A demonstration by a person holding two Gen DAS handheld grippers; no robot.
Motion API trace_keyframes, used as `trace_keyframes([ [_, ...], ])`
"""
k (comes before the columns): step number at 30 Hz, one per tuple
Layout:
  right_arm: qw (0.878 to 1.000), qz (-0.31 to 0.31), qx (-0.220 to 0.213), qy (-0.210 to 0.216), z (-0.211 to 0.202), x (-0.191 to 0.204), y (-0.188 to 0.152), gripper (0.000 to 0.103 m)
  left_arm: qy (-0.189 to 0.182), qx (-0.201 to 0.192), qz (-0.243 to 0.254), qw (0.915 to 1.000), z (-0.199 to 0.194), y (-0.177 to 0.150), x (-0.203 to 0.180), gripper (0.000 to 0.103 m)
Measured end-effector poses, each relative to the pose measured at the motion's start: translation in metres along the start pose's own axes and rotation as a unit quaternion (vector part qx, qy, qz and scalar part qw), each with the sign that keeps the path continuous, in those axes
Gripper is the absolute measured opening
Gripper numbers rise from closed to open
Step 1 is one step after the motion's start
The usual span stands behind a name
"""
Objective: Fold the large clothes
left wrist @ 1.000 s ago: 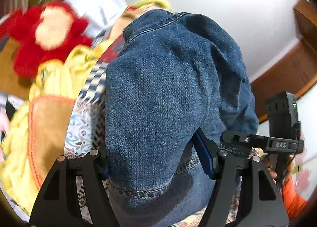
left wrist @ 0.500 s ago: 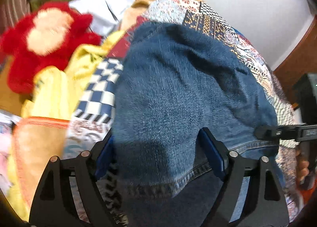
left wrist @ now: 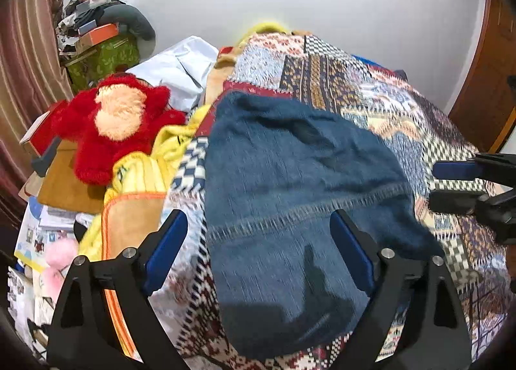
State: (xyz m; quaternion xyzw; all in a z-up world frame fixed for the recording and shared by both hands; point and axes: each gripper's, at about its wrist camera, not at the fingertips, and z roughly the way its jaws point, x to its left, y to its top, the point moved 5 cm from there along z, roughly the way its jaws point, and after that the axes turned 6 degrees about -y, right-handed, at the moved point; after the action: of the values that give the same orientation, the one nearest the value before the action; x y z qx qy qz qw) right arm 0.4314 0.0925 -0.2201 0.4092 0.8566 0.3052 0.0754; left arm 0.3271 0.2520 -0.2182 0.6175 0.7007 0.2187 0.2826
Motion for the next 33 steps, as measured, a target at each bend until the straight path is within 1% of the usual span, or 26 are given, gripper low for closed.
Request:
trace_keyframes([
  [2, 1.0, -0.018, 0.014, -0.013, 0.015, 0.011, -0.009, 0.055, 0.01, 0.014, 0.004, 0.9998, 0.004, -0.012, -0.004, 0.09],
  [4, 0.998, -0.031, 0.038, -0.03, 0.034, 0.016, -0.018, 0.055, 0.018, 0.031, 0.006, 0.9993, 0.014, -0.022, -0.004, 0.09],
  [7, 0.996, -0.043, 0.059, -0.055, 0.054, 0.008, -0.035, 0.055, 0.053, 0.06, 0.022, 0.9966, 0.024, -0.041, 0.0, 0.09],
  [9, 0.993, -0.051, 0.081, -0.068, 0.06, 0.002, -0.048, 0.055, 0.063, 0.065, 0.028, 0.9955, 0.024, -0.051, 0.004, 0.091],
  [10, 0.993, -0.055, 0.087, -0.063, 0.059, 0.0, -0.054, 0.055, 0.062, 0.067, 0.025, 0.9955, 0.022, -0.054, 0.006, 0.091],
  [12, 0.994, -0.053, 0.083, -0.052, 0.052, -0.008, -0.064, 0.055, 0.061, 0.071, 0.018, 0.9955, 0.016, -0.06, 0.009, 0.092],
  [16, 0.995, -0.028, 0.088, -0.039, 0.033, -0.02, -0.076, 0.055, 0.067, 0.074, -0.001, 0.995, 0.001, -0.07, 0.012, 0.092],
  [19, 0.995, -0.022, 0.08, -0.047, 0.014, -0.017, -0.081, 0.055, 0.081, 0.073, 0.001, 0.9941, -0.016, -0.074, 0.006, 0.092],
  [21, 0.996, -0.029, 0.062, -0.062, -0.006, -0.012, -0.081, 0.055, 0.081, 0.058, 0.007, 0.995, -0.032, -0.071, -0.002, 0.092],
  [22, 0.996, -0.032, 0.05, -0.063, -0.017, -0.008, -0.08, 0.055, 0.08, 0.05, 0.008, 0.9955, -0.039, -0.068, -0.006, 0.092],
  [24, 0.997, -0.035, 0.029, -0.062, -0.04, -0.001, -0.077, 0.055, 0.076, 0.02, 0.011, 0.9969, -0.064, -0.059, -0.019, 0.092],
  [26, 0.997, -0.037, -0.006, -0.061, -0.068, 0.007, -0.071, 0.055, 0.069, -0.01, 0.011, 0.9975, -0.087, -0.049, -0.029, 0.092],
  [27, 0.997, -0.037, -0.021, -0.06, -0.08, 0.011, -0.068, 0.055, 0.063, -0.033, 0.012, 0.9974, -0.103, -0.043, -0.036, 0.092],
  [29, 0.996, -0.039, -0.059, -0.057, -0.112, 0.021, -0.062, 0.055, 0.051, -0.079, 0.015, 0.9955, -0.138, -0.03, -0.052, 0.092],
  [30, 0.994, -0.04, -0.079, -0.057, -0.127, 0.027, -0.059, 0.055, 0.048, -0.096, 0.017, 0.9941, -0.15, -0.025, -0.059, 0.092],
  [32, 0.989, -0.042, -0.127, -0.056, -0.163, 0.039, -0.056, 0.055, 0.039, -0.142, 0.023, 0.9889, -0.185, -0.016, -0.076, 0.092],
  [33, 0.986, -0.042, -0.149, -0.055, -0.18, 0.044, -0.055, 0.055, 0.037, -0.158, 0.025, 0.9865, -0.198, -0.014, -0.081, 0.092],
])
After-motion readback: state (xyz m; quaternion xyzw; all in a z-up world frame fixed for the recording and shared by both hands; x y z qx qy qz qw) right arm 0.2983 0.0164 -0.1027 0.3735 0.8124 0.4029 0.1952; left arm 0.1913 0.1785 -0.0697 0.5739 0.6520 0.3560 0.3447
